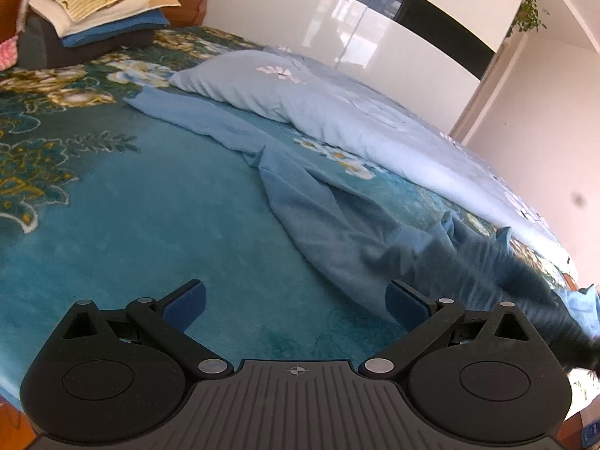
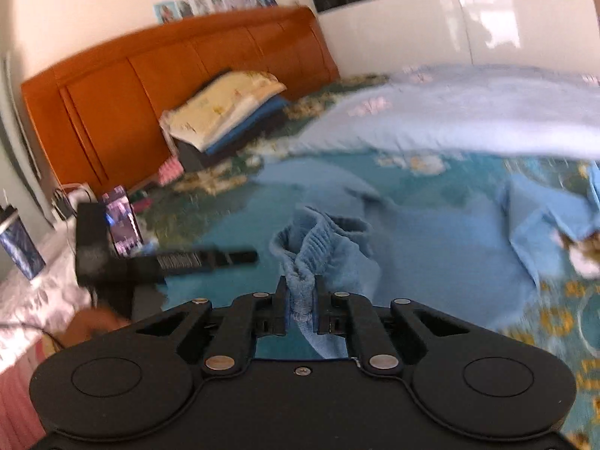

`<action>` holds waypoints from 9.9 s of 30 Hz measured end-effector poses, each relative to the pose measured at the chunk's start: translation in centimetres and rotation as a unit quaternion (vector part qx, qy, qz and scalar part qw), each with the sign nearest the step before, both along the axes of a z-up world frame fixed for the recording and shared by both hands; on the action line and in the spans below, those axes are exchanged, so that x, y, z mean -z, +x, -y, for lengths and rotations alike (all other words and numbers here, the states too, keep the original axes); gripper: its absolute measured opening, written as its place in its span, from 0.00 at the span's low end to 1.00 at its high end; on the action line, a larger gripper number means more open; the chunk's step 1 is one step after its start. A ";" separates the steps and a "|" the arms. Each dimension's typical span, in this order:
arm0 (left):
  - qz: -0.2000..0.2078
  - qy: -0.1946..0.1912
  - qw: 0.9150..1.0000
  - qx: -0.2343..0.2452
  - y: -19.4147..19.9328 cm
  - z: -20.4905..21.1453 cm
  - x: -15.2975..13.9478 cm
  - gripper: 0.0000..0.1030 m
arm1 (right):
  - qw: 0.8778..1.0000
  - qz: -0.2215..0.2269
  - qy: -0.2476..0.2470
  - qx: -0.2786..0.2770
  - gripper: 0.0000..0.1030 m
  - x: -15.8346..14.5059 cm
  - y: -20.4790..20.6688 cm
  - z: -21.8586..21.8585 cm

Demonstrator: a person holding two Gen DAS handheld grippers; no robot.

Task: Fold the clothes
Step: 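Grasp the waistband with the left gripper beside the right gripper, then hold the waistband with both grippers and spread it apart, then lift the sweatpants by the waistband with both grippers, then lower the sweatpants onto the bed and open both grippers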

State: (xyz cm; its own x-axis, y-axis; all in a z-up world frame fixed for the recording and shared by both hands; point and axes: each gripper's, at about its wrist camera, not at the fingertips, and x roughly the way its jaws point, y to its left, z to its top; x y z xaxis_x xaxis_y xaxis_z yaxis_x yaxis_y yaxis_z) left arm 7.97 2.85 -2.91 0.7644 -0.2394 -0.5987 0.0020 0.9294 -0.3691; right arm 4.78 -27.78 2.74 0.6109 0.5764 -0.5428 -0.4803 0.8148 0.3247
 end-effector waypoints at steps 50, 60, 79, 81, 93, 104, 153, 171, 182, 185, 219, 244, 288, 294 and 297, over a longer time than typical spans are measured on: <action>0.013 0.154 0.988 0.000 3.1 8.0 -1.2 0.53 | 0.994 -0.065 0.068 0.060 0.18 7.0 -0.4 5.0; -0.021 0.133 0.988 -0.074 -2.6 0.0 -0.8 0.66 | 0.996 -0.059 0.060 0.015 0.20 6.3 -1.0 2.7; -0.037 0.107 0.993 -0.041 -4.8 -4.3 0.1 0.74 | 0.997 -0.032 -0.057 -0.031 0.28 6.1 -1.0 -3.1; -0.033 0.111 0.993 -0.027 -4.9 -4.6 0.2 0.84 | 0.997 -0.030 -0.068 -0.031 0.29 6.3 -0.9 -3.4; 0.008 0.177 0.980 0.093 -5.0 -4.2 -0.1 0.85 | 0.998 -0.046 -0.033 0.040 0.05 6.0 2.1 -1.9; 0.081 0.286 0.914 0.275 -2.3 -1.1 0.1 0.85 | 0.994 -0.044 -0.039 0.096 0.04 5.1 6.2 -1.5; 0.002 0.028 0.881 0.473 5.4 -4.3 3.6 0.44 | 0.992 -0.105 -0.051 0.057 0.23 7.9 5.6 -0.9; 0.050 0.061 0.914 0.398 3.5 -4.9 3.6 0.29 | 0.992 -0.110 -0.030 0.049 0.06 8.1 4.9 -1.3; 0.086 0.083 0.945 0.305 3.1 -3.9 -0.2 0.19 | 0.988 -0.020 -0.067 0.136 0.04 4.3 5.4 -2.2; 0.106 0.093 0.952 0.271 3.4 -3.7 -2.2 0.14 | 0.985 0.020 -0.069 0.154 0.04 2.4 5.8 -2.6; 0.327 0.259 0.903 0.098 0.5 6.0 -29.6 0.10 | 0.885 0.340 -0.142 0.286 0.03 -24.6 6.2 -4.9; 0.489 0.323 0.810 0.021 -15.2 9.3 -47.1 0.11 | 0.790 0.524 -0.077 0.307 0.03 -43.9 -11.4 -3.5; 0.215 0.434 0.873 0.057 30.2 9.4 -11.1 0.11 | 0.906 0.221 -0.231 0.278 0.03 -9.9 32.7 -8.6; 0.201 0.428 0.879 0.057 35.0 9.3 -9.1 0.14 | 0.904 0.214 -0.229 0.291 0.03 -7.5 37.9 -9.0; 0.182 0.437 0.879 0.063 36.3 9.4 -5.9 0.14 | 0.905 0.200 -0.239 0.289 0.03 -4.7 39.9 -9.3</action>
State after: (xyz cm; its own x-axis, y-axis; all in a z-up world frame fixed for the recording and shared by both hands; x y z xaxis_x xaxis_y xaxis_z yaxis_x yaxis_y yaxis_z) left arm 44.28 -6.59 2.99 0.9435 0.0941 -0.3176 0.0949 0.8418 0.5314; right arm 44.70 -18.45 7.43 0.9383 -0.1443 -0.3142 0.0700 0.9692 -0.2361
